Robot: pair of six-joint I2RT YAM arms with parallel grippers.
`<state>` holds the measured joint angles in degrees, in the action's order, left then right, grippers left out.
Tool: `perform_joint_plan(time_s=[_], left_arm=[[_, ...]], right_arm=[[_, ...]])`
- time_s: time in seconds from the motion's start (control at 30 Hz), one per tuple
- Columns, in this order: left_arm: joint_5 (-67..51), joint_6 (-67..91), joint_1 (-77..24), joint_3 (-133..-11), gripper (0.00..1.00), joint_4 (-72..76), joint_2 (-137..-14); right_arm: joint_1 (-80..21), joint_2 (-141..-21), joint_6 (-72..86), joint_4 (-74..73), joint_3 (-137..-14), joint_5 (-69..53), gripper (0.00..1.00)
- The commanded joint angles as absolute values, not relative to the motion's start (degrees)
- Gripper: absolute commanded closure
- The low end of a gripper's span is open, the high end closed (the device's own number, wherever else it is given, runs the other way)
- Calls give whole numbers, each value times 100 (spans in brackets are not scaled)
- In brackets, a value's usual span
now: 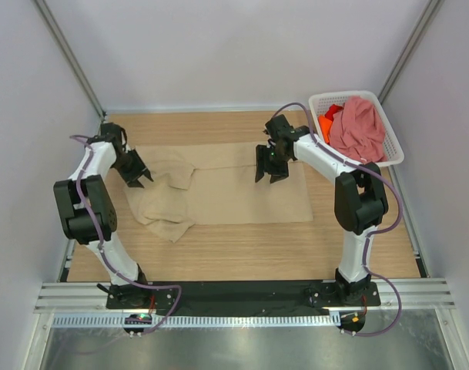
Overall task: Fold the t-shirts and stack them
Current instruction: Fold the tshirt
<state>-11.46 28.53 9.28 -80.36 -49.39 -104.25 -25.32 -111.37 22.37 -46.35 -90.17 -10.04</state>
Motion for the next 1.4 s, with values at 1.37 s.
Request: perform_joint_plan(time_s=[1.37], left_arm=[[-2997, 3208, 1565, -8059, 85, -4341, -10942]], right_arm=[[-2522, -10714, 1995, -4465, -8842, -1441, 40]])
